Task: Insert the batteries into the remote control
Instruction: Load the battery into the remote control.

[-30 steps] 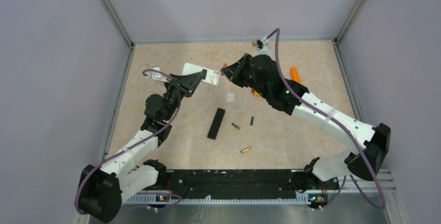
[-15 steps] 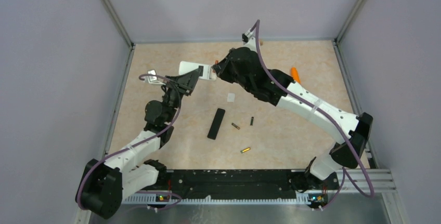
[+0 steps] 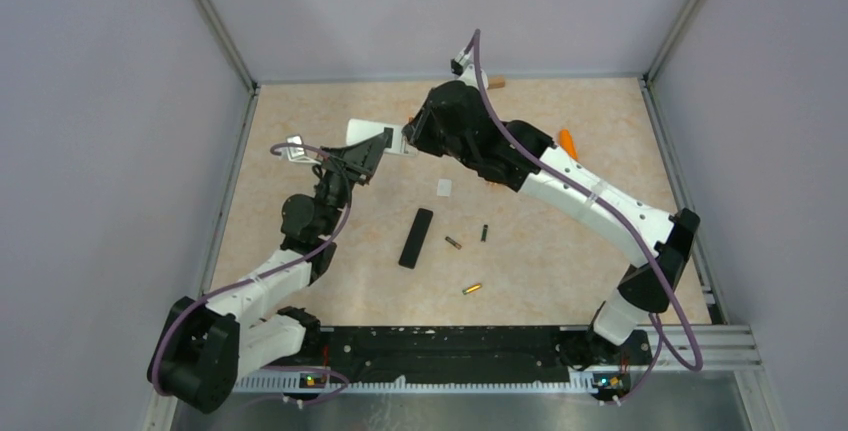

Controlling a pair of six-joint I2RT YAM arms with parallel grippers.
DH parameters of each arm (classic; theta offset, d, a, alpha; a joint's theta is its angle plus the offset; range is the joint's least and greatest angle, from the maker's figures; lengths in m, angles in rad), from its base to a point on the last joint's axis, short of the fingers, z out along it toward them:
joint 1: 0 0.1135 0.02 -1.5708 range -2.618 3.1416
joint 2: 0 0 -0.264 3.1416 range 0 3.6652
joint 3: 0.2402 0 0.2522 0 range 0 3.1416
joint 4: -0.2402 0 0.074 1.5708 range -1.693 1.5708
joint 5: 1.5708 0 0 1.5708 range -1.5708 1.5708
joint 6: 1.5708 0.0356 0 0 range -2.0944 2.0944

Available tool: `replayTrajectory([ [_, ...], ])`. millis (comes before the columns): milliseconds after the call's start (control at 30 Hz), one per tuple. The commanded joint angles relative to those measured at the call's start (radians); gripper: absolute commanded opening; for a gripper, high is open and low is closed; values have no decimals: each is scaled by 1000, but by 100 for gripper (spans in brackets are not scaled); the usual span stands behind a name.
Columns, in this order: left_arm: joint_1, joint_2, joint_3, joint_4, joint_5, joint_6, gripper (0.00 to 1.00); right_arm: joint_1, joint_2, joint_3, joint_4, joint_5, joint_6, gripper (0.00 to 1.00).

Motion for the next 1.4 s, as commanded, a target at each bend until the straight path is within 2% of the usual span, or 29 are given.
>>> replayTrajectory([
  [0, -5, -11, -2, 109, 4, -13, 0, 10, 8, 49, -56, -3, -13, 21],
  [333, -4, -27, 2, 62, -20, -29, 0, 9, 0, 49, -50, -10, -11, 27],
  [567, -4, -27, -1, 65, -23, -37, 0, 5, -34, 26, -13, -34, -9, 35],
  [1067, -3, -18, -4, 66, -12, -83, 0, -23, -29, 20, -10, -88, -7, 29],
  [1367, -3, -7, -5, 86, -63, -127, 0, -33, -49, 29, -9, -108, -4, 46],
])
